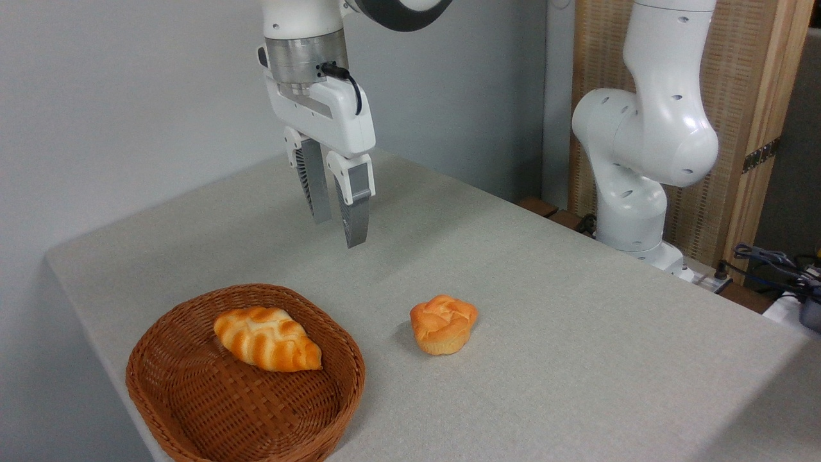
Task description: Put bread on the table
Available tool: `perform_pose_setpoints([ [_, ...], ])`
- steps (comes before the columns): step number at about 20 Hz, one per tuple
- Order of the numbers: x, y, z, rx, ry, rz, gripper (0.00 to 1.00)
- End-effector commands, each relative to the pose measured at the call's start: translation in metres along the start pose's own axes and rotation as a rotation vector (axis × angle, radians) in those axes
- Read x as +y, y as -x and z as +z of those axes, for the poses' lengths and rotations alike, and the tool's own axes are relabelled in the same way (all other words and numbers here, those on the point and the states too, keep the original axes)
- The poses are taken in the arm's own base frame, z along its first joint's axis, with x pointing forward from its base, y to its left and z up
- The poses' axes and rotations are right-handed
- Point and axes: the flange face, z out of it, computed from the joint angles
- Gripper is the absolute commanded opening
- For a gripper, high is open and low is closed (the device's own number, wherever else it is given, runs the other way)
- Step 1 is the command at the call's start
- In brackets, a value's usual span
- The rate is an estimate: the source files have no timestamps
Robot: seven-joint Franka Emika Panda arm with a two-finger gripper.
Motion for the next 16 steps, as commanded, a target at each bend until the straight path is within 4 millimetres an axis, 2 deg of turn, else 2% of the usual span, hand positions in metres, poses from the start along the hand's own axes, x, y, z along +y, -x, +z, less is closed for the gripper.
perform_pose_setpoints([
  [1, -0.018, -0.002, -0.008, 0.014, 0.017, -0.101, 1.0],
  [3, -0.028, -0.01, -0.02, 0.005, 0.023, -0.159, 1.0],
  [8, -0.061, -0.037, -0.041, -0.029, 0.044, -0.17, 1.0],
  [12, -0.075, -0.026, -0.044, -0.024, 0.049, -0.196, 1.0],
  [13, -0.085, -0.018, -0.045, -0.016, 0.057, -0.212, 1.0],
  [16, -0.086, -0.014, -0.047, 0.004, 0.091, -0.204, 1.0],
])
